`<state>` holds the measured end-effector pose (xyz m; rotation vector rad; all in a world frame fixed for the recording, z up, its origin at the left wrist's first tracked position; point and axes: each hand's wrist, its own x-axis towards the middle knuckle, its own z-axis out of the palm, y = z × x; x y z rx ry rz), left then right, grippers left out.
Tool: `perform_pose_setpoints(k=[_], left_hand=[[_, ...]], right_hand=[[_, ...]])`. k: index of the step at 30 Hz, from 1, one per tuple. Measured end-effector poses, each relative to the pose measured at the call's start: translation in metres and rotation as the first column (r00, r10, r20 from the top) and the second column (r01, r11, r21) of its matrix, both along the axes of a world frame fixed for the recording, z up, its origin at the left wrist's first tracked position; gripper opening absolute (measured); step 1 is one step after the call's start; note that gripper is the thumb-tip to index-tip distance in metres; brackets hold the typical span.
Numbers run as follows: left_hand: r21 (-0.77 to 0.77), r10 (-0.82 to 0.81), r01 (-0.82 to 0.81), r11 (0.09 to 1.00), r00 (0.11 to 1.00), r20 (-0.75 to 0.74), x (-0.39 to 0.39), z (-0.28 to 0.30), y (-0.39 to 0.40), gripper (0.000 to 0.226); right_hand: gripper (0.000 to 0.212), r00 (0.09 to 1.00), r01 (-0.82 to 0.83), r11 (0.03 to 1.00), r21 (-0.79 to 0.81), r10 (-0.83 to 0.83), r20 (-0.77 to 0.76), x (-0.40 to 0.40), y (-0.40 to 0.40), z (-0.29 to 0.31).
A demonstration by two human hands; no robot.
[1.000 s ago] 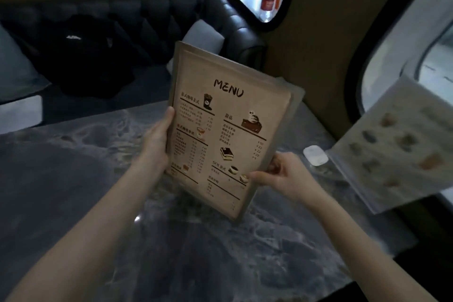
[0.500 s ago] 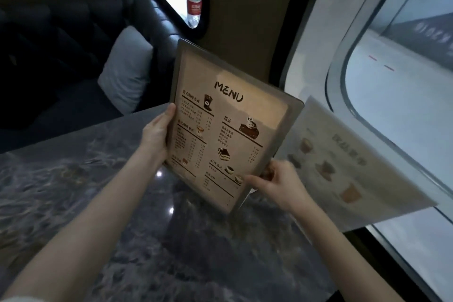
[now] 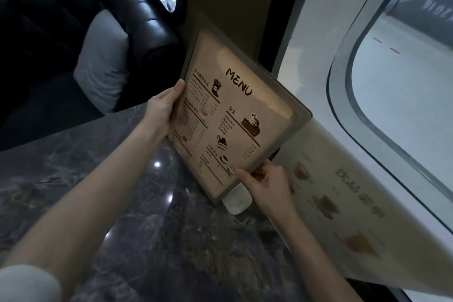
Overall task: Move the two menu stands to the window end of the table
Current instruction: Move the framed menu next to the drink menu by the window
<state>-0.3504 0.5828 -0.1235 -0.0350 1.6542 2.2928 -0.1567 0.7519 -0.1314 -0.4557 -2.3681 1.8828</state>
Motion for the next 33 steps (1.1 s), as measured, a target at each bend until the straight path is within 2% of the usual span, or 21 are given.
perform_pose_setpoints(k=[9, 19, 26, 30, 33], left_hand=[[-0.002, -0.046, 0.046, 0.999, 0.999, 0.001, -0.026, -0.02, 0.001, 0.04], [-0.016, -0.053, 0.054, 0.998, 0.999, 0.007, -0.044, -0.037, -0.001, 0.033], [-0.009, -0.055, 0.056, 0.998, 0.998, 0.024, -0.041, -0.04, 0.008, 0.045], [-0.021, -0.022, 0.023, 1.0, 0.999, 0.047, -0.04, -0.045, 0.01, 0.034], [-0.073, -0.01, 0.012, 0.997, 1.0, 0.017, -0.037, -0.044, 0.009, 0.034]], right_hand=[[0.016, 1.0, -0.019, 1.0, -0.009, 0.019, -0.011, -0.022, -0.003, -0.027], [0.02, 0.998, -0.039, 0.997, 0.068, 0.043, -0.049, -0.032, -0.002, -0.038], [0.024, 0.998, -0.027, 0.992, 0.121, 0.033, -0.053, -0.03, -0.004, -0.044], [0.028, 0.997, -0.015, 0.989, 0.146, 0.025, -0.072, -0.032, -0.007, -0.047], [0.028, 0.998, 0.003, 0.989, 0.149, 0.007, -0.069, -0.032, -0.007, -0.046]])
